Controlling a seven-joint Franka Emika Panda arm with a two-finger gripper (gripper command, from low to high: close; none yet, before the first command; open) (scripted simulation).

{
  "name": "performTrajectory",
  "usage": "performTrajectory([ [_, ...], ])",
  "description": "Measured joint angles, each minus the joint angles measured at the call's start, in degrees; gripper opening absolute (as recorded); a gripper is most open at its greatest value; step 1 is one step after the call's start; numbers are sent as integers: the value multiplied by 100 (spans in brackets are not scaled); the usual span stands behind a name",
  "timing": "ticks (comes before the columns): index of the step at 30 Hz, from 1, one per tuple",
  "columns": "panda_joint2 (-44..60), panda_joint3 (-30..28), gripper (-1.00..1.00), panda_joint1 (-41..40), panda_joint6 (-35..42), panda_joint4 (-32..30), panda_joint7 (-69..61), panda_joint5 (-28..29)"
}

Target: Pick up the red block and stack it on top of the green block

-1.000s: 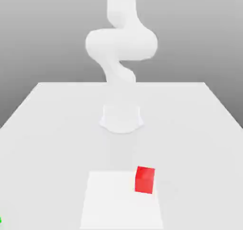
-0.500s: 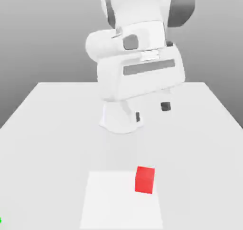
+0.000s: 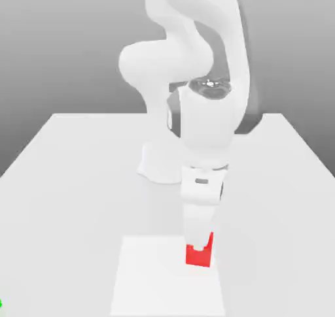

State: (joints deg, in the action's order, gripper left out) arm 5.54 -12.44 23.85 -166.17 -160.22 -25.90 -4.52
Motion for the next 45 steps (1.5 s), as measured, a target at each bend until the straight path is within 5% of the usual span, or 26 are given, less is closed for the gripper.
performTrajectory([
  [5,622,477,0,-350,-515,72,-377,-526],
  [6,746,595,-100,-447,-617,81,-430,-605],
  [13,773,624,-100,-472,-627,84,-439,-619],
  [26,-589,116,-100,-252,581,-60,437,529],
  [34,199,-866,-100,-1122,1477,1436,1156,401],
  [45,1541,-1519,-100,-2614,2520,3646,1360,-914],
])
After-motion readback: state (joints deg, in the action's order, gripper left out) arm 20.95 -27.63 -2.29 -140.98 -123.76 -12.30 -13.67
